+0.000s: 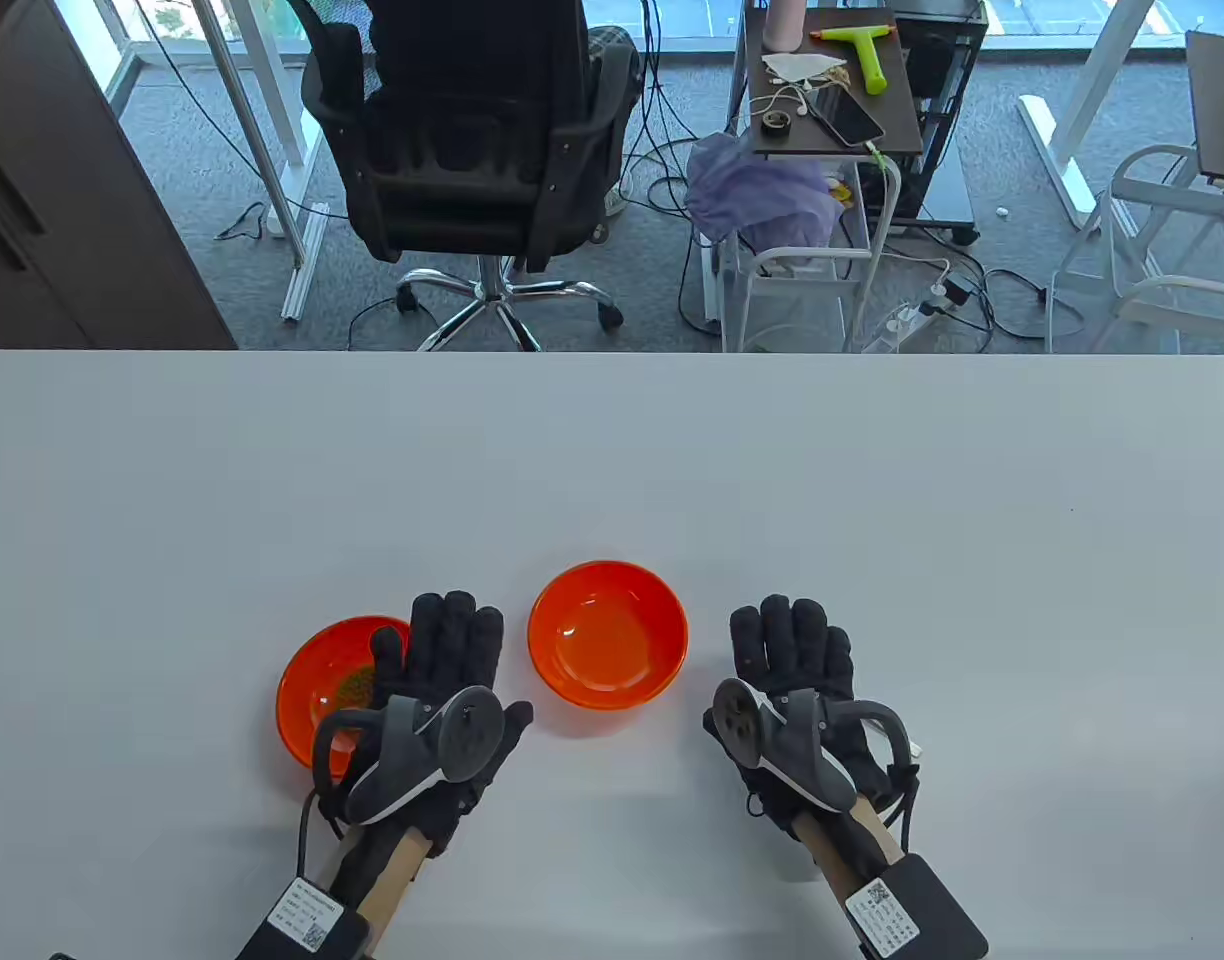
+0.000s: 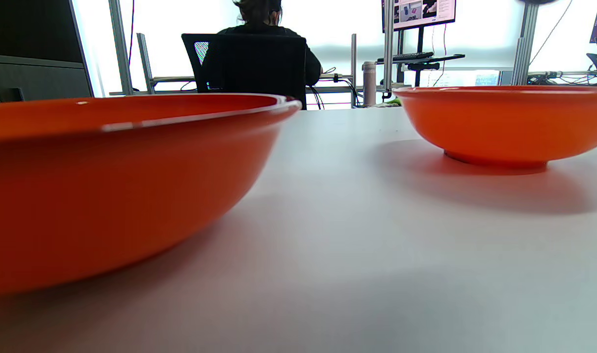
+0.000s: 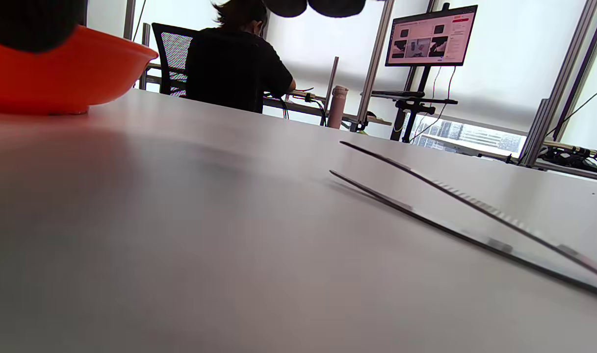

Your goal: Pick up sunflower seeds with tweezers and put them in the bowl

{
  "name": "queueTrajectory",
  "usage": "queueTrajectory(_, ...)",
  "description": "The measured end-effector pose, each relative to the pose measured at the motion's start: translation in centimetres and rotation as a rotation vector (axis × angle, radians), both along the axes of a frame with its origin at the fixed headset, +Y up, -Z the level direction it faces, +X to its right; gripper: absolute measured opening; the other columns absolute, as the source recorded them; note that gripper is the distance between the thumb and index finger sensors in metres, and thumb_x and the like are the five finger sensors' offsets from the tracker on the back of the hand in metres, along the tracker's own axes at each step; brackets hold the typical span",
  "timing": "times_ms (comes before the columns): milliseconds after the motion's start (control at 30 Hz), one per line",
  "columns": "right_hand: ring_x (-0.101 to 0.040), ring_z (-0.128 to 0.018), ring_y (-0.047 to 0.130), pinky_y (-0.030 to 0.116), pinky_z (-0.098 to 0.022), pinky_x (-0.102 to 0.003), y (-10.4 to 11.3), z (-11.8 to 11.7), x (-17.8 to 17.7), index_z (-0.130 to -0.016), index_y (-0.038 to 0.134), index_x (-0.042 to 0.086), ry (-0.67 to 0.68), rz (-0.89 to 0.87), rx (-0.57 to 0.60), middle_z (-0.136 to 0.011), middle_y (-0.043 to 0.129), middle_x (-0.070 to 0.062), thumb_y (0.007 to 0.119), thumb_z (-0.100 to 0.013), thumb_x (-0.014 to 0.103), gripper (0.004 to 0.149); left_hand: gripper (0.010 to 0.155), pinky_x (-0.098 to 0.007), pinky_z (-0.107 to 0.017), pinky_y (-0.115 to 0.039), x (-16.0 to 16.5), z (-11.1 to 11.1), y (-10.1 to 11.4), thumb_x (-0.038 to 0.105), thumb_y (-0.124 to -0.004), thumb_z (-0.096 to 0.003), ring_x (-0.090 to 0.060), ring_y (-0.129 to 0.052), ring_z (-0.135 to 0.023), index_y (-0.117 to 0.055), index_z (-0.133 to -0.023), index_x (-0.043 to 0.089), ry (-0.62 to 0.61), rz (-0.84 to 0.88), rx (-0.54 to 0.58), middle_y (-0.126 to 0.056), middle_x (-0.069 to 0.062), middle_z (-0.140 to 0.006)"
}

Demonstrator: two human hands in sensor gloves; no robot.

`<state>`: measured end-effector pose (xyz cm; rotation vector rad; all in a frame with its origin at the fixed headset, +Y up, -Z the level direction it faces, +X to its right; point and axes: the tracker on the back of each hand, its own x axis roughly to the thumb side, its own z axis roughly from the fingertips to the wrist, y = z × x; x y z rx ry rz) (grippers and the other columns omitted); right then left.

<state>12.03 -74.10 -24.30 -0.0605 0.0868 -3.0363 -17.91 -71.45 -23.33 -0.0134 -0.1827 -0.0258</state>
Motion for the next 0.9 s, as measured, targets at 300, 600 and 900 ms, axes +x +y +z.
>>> queueTrajectory(300,-0.037,-0.111,0.035,0.037,-0.081,-0.052,0.0,0.0,0.1,-0.107,0.027,0.032,-0.004,-0.010,0.006,-0.117,0.028,-0.001,0.074,-0.031,0.069,0.097,0.082,-0.059,-0.079,-0.021,0.0,-0.1,0.0,0.066,-0.061,-0.0459,-0.029,-0.023,-0.118,-0.027,-0.111,0.030,0.003,-0.001,0.004,-0.023,-0.001,-0.123)
queueTrajectory(600,-0.037,-0.111,0.035,0.037,-0.081,-0.053,0.1,-0.3,0.5,-0.107,0.027,0.032,-0.021,-0.021,0.004,-0.117,0.028,-0.001,0.074,-0.031,0.068,0.096,0.082,-0.059,-0.079,-0.021,-0.1,-0.1,0.0,0.066,-0.061,-0.0460,-0.029,-0.023,-0.118,-0.027,-0.111,0.030,0.003,-0.003,0.005,-0.023,-0.001,-0.123)
queueTrajectory(900,-0.037,-0.110,0.038,0.038,-0.081,-0.053,0.7,-0.9,2.7,-0.107,0.030,0.032,-0.100,-0.079,-0.016,-0.117,0.030,-0.001,0.075,-0.031,0.068,0.096,0.082,-0.059,-0.079,-0.021,-0.1,-0.1,0.0,0.065,-0.061,-0.0461,-0.029,-0.023,-0.118,-0.027,-0.111,0.030,-0.001,-0.003,-0.001,-0.023,-0.001,-0.123)
